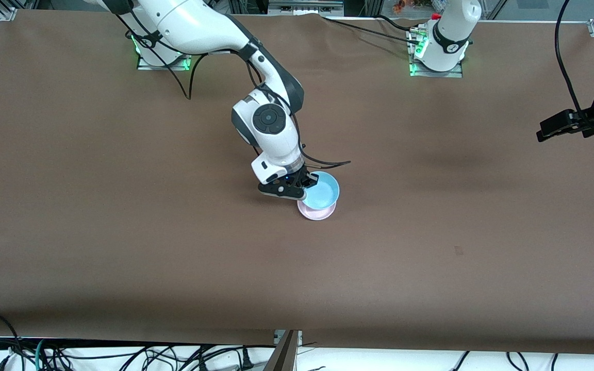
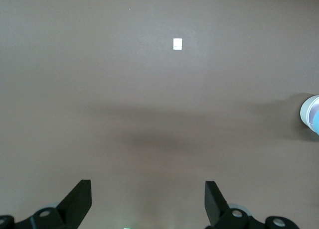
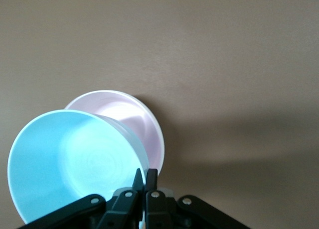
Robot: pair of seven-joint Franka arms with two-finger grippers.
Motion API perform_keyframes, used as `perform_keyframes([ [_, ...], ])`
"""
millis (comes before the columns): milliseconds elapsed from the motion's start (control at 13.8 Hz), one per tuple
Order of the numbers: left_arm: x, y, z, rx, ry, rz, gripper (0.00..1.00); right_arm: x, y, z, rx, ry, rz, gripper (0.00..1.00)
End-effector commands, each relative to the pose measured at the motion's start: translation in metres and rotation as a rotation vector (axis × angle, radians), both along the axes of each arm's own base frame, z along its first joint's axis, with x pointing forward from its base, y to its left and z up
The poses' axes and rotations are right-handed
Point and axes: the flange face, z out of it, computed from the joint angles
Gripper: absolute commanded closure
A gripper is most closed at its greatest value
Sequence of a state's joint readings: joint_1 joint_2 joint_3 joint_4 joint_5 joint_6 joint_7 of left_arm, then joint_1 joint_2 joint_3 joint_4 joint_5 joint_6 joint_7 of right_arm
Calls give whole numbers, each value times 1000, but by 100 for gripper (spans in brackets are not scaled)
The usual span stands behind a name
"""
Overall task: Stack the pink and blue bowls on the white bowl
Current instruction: 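Lower the blue bowl into the pink bowl and open the right gripper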
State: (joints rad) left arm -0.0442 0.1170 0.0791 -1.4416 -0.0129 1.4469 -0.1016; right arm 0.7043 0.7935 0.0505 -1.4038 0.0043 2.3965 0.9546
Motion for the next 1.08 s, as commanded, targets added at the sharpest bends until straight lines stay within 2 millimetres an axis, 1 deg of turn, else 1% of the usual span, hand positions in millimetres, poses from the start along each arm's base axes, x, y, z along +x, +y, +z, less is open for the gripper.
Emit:
perform_keyframes([
  [0, 2, 0, 5, 13, 4, -17, 0, 4, 6, -15, -30, -19, 9, 100],
  [217, 2, 0, 5, 13, 4, -17, 0, 6, 5, -21, -33, -19, 9, 100],
  [361, 2, 0, 5, 13, 4, -17, 0, 11, 3, -27, -39, -21, 4, 100],
  [506, 2, 0, 5, 13, 4, -17, 0, 11, 3, -34, -52, -26, 13, 100],
  [650, 2, 0, 5, 13, 4, -17, 0, 13, 4, -32, -51, -31, 16, 100],
  [722, 2, 0, 5, 11, 4, -17, 0, 14, 3, -30, -49, -33, 14, 86],
  [795, 2, 0, 5, 13, 4, -17, 0, 18, 3, -25, -46, -43, 12, 79],
  [867, 2, -1, 5, 11, 4, -18, 0, 20, 3, -21, -41, -48, 10, 74],
  [1011, 2, -1, 5, 11, 4, -18, 0, 24, 2, -16, -35, -53, 5, 67],
])
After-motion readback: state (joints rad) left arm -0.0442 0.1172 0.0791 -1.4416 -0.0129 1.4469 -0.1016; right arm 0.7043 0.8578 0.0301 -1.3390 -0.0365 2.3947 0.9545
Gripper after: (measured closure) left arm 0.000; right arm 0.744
